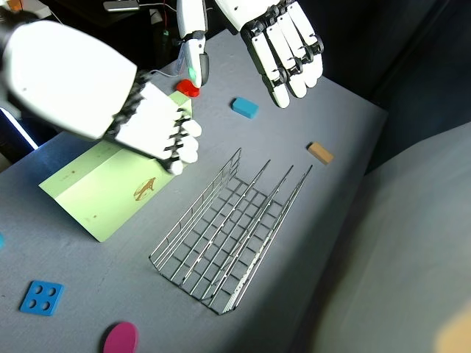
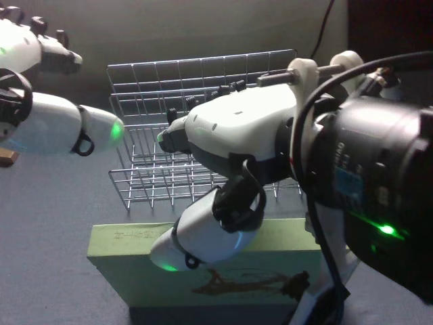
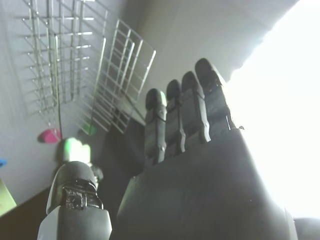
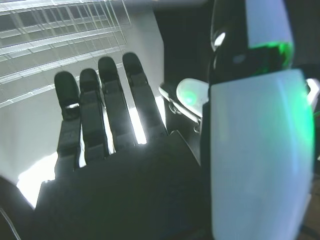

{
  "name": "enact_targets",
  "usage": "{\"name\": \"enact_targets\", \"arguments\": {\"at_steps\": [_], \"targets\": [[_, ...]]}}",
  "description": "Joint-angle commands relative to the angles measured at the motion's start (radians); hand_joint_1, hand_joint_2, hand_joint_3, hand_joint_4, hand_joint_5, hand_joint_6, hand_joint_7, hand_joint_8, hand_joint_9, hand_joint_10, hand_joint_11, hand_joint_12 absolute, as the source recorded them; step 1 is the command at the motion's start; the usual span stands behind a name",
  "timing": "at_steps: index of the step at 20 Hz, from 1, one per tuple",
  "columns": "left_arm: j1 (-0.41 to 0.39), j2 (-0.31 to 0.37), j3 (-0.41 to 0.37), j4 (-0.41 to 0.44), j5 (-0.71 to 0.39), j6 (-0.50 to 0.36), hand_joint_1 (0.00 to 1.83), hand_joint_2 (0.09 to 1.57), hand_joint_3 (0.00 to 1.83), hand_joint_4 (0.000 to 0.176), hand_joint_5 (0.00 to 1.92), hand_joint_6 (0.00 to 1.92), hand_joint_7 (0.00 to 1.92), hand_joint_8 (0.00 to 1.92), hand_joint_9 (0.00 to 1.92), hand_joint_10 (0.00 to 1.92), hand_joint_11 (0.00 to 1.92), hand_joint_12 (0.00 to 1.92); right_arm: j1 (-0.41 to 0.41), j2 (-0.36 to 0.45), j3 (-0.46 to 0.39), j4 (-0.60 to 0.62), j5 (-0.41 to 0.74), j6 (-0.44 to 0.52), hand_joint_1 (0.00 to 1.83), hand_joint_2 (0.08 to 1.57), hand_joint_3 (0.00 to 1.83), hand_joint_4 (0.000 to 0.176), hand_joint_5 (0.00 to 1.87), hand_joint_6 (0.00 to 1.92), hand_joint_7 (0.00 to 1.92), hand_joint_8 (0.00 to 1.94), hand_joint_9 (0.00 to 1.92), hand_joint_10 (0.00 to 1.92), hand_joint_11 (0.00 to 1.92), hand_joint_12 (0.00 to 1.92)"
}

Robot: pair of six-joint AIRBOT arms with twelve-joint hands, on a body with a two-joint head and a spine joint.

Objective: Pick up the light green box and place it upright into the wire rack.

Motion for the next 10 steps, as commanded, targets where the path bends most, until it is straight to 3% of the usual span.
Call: {"name": "enact_targets", "arguments": {"at_steps": [1, 10], "targets": [[-0.017, 0.004, -0.001, 0.065, -0.041, 0.014, 0.0, 1.13, 0.01, 0.0, 0.21, 0.0, 0.12, 0.0, 0.07, 0.0, 0.0, 0.35, 0.002, -0.009, 0.006, -0.07, 0.029, 0.006, 0.63, 0.88, 0.0, 0.0, 0.27, 0.01, 0.26, 0.01, 0.2, 0.01, 0.0, 0.82], [-0.047, 0.01, 0.026, 0.06, -0.008, 0.026, 0.0, 1.12, 0.0, 0.0, 0.23, 0.01, 0.15, 0.0, 0.11, 0.01, 0.0, 0.43, -0.038, -0.079, 0.043, -0.071, 0.017, 0.001, 0.66, 0.87, 0.0, 0.0, 0.26, 0.0, 0.25, 0.0, 0.2, 0.0, 0.0, 0.81]]}}
